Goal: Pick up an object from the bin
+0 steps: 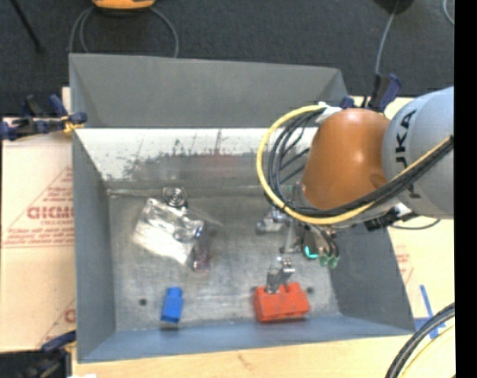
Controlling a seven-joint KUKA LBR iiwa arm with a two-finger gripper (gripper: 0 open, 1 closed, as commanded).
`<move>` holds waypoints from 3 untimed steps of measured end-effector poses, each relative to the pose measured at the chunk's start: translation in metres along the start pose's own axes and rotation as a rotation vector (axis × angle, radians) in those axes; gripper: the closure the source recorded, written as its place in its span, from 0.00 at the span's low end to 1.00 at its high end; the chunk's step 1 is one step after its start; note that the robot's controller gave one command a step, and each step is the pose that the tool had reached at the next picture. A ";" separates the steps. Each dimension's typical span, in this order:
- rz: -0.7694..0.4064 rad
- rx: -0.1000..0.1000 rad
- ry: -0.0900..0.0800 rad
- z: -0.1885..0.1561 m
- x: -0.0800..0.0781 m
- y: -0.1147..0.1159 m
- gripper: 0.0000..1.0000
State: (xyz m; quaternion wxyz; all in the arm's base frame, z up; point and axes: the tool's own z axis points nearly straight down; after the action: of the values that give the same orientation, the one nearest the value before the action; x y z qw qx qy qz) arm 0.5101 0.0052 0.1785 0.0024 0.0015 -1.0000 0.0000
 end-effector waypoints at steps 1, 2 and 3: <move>-0.213 0.002 -0.003 0.047 0.027 -0.059 0.00; -0.423 0.010 -0.037 0.101 0.028 -0.036 0.00; -0.422 0.008 -0.025 0.102 0.031 -0.036 1.00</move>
Offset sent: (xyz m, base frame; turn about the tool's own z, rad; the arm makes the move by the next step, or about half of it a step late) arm -0.0264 -0.0563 -0.0463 -0.2172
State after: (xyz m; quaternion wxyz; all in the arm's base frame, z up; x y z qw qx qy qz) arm 0.4790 -0.0311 0.0769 -0.0102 0.2111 -0.9774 0.0033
